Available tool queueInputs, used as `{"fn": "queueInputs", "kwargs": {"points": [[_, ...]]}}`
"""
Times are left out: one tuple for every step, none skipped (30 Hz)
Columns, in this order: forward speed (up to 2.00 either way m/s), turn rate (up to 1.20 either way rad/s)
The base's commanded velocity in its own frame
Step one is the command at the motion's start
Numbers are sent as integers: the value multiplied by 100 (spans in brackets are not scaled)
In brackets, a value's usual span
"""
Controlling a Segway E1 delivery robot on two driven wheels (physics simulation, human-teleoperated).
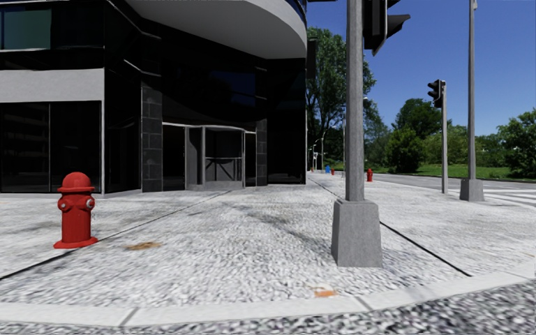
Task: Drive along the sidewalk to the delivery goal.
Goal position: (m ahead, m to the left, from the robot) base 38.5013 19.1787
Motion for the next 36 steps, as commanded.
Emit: {"fn": "queueInputs", "kwargs": {"points": [[200,0],[200,0],[200,0],[200,0],[200,0],[200,0],[200,0],[200,0],[200,0],[197,0],[193,0],[193,0],[190,0],[187,0],[171,0],[170,0],[170,0],[170,0],[170,0],[170,0],[170,0],[170,0],[170,0],[170,0],[170,-7],[170,-7],[170,-9],[170,-10],[170,-10],[170,-11],[170,-11],[170,-11],[170,-11],[170,-11],[170,-11],[170,-11]]}}
